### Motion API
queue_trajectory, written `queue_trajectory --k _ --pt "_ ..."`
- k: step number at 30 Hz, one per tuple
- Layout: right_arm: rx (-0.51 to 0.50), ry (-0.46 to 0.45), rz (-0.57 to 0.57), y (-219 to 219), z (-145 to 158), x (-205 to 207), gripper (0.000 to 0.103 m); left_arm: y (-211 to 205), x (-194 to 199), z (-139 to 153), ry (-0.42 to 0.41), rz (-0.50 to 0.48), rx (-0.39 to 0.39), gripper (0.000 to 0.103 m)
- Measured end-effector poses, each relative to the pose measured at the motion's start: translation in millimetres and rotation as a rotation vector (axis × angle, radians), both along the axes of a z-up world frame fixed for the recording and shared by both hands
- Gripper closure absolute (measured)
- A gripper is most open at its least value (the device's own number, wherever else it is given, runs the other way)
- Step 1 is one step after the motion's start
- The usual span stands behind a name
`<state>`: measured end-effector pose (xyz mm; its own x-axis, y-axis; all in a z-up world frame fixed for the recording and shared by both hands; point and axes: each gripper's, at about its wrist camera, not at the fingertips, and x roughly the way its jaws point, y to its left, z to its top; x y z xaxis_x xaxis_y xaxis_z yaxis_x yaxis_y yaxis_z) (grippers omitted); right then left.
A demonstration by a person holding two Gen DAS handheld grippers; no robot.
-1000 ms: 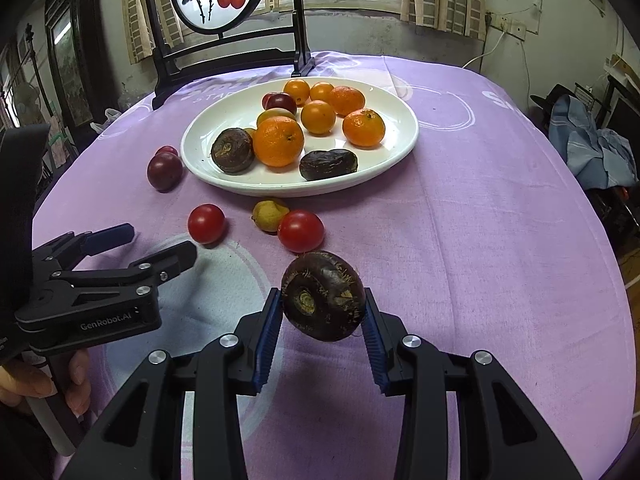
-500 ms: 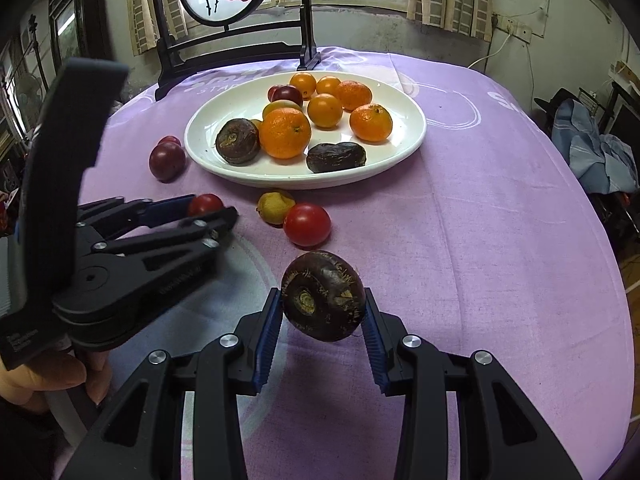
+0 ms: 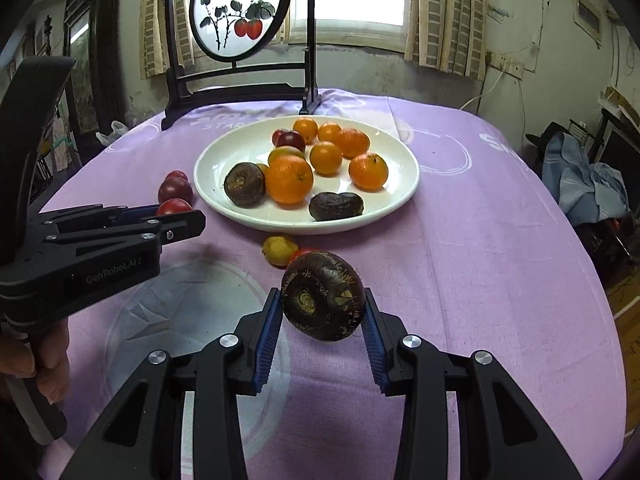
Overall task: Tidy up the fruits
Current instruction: 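Grasp another dark persimmon with the right tool while the left tool grasps a red cherry tomato, then carry both fruits onto the white plate and open both tools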
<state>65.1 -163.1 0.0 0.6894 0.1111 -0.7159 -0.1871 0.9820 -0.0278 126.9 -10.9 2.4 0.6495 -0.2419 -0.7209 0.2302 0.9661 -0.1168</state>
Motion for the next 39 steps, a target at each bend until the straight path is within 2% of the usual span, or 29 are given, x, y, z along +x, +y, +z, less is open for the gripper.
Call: queue_trajectory --k 9,13,17,21,25,29,33,35,36,37,39 --pt "0.014 -0.019 -0.030 -4.8 15.2 8.1 0.063 5.1 -0.9 13.4 0.008 0.004 -0.041 0.074" --pt "0.032 -0.102 -0.081 -14.3 38.8 20.7 0.063 5.1 4.2 29.1 -0.019 0.004 -0.023 0.075" --pt "0.022 -0.124 -0.089 -13.8 46.4 46.3 0.063 5.8 24.5 50.7 -0.057 0.029 -0.020 0.074" --pt "0.041 -0.104 -0.083 -8.2 43.3 72.3 0.063 0.2 55.8 58.1 -0.034 0.049 -0.017 0.075" --pt "0.062 -0.074 -0.077 -2.7 33.0 94.5 0.063 -9.0 86.5 51.2 0.001 0.067 -0.014 0.075" --pt "0.150 -0.033 -0.088 -6.5 16.3 109.4 0.063 -17.5 111.8 33.7 0.052 0.078 -0.011 0.074" --pt "0.123 -0.008 -0.079 -1.2 4.6 121.3 0.062 -23.0 128.3 15.3 0.092 0.093 -0.015 0.074" --pt "0.120 -0.021 -0.084 -2.3 2.1 124.5 0.060 -26.4 131.3 9.1 0.105 0.100 -0.022 0.067" --pt "0.123 -0.029 -0.082 -2.8 1.5 124.5 0.049 -26.3 132.1 8.3 0.106 0.103 -0.031 0.046" --pt "0.120 -0.029 -0.073 -2.8 1.2 124.7 0.043 -25.8 130.8 9.3 0.101 0.118 -0.034 0.025" --pt "0.117 -0.041 -0.073 -4.1 3.0 122.1 0.039 -23.8 123.5 15.4 0.059 0.135 -0.038 0.021"
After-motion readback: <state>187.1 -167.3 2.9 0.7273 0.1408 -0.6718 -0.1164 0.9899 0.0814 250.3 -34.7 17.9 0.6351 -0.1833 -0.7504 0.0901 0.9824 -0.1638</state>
